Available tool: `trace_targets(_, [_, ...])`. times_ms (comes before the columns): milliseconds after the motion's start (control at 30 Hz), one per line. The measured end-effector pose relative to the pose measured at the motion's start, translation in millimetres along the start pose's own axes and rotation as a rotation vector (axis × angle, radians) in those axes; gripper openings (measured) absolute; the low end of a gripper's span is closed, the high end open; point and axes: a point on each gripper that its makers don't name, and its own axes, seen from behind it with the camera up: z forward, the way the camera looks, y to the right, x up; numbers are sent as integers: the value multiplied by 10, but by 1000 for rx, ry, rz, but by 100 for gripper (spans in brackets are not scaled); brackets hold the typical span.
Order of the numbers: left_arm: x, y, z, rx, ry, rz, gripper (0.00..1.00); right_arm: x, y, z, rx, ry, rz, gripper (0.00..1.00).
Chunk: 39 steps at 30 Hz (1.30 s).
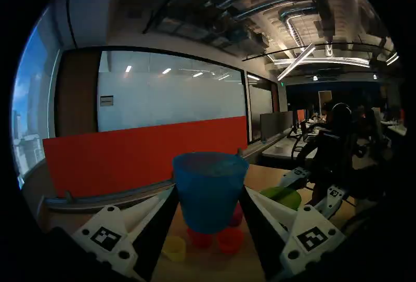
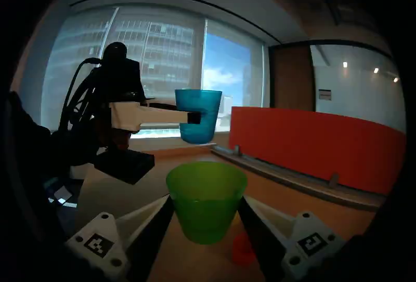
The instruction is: Pour water
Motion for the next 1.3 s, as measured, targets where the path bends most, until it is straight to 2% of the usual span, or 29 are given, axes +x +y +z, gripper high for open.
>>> trace_targets(400, [-586, -204, -26, 12, -171, 35, 80, -77, 59, -38, -9, -46, -2, 86])
trace_targets(600, [-838, -243, -3, -5, -247, 38, 80, -124, 74, -51, -6, -67, 5, 86])
trace_targets(900, [-1209, -221, 43, -34, -358, 76, 81, -175, 97, -72, -1, -99, 6, 86])
trace_targets(1300, [-1646, -215, 18, -71, -490, 108, 83, -279, 99, -103, 7, -138, 12, 86])
